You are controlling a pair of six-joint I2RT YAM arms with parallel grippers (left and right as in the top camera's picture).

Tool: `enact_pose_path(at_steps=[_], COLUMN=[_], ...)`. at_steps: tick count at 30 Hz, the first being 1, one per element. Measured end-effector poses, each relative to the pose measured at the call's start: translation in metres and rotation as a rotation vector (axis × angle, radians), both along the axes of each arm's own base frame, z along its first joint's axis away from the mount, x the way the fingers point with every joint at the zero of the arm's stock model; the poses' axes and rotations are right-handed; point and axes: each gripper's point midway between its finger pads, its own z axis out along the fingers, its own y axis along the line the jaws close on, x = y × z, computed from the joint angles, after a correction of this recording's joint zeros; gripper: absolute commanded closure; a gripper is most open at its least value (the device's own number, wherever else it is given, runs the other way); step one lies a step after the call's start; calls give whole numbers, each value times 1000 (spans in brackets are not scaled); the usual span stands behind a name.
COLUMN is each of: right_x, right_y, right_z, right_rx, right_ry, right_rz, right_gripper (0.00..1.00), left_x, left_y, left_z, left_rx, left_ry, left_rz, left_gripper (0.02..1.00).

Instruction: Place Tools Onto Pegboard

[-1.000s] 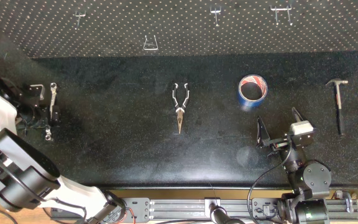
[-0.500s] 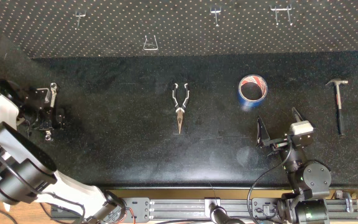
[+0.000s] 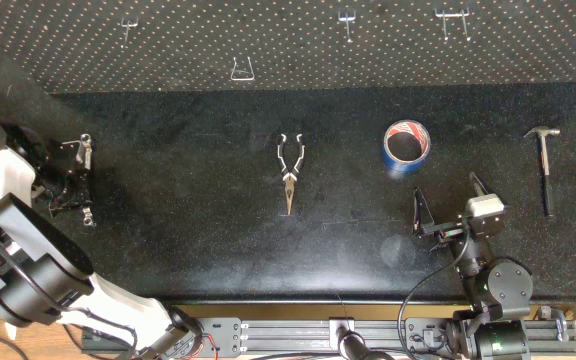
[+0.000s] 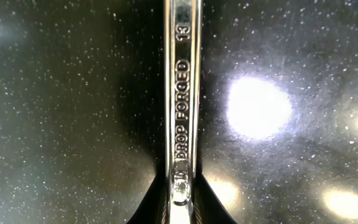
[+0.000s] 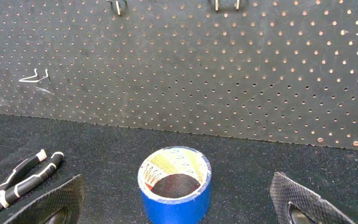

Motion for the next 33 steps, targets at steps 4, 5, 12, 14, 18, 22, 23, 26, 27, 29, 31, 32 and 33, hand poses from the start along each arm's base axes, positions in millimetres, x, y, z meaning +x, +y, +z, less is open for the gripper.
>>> enact_pose_path(at_steps=[4,5,12,14,18,22,23,26,27,29,31,32,33], right_x=[0,0,0,0,0,0,0,0,0,0,0,0,0], right_y=[0,0,0,0,0,0,0,0,0,0,0,0,0], right_z=[0,0,0,0,0,0,0,0,0,0,0,0,0], right_rx=[0,0,0,0,0,0,0,0,0,0,0,0,0], right_ry=[0,-1,1,0,2,2,2,2,2,2,2,2,2], right_rz=[0,0,0,-3,-3,-3,-3,-3,-3,-3,-3,-3,-3], right_gripper=[25,25,25,25,25,25,25,25,25,25,25,25,25], left_x=[-1,3,35,55,93,102,103,105,105,105,106,106,106], left_y=[-1,3,-139,-167,-170,-167,-167,-164,-163,-163,-163,-163,-163], left_z=[11,26,199,206,186,184,178,166,166,166,163,160,160], left_rx=[8,46,372,303,277,249,245,225,227,226,222,220,220], left_ry=[-10,-55,-883,-960,-966,-986,-968,-936,-936,-936,-929,-921,-919], left_rz=[91,102,-221,-233,-201,-134,-134,-85,-78,-76,-72,-72,-72], left_gripper=[989,991,991,991,991,989,989,987,989,989,989,989,989])
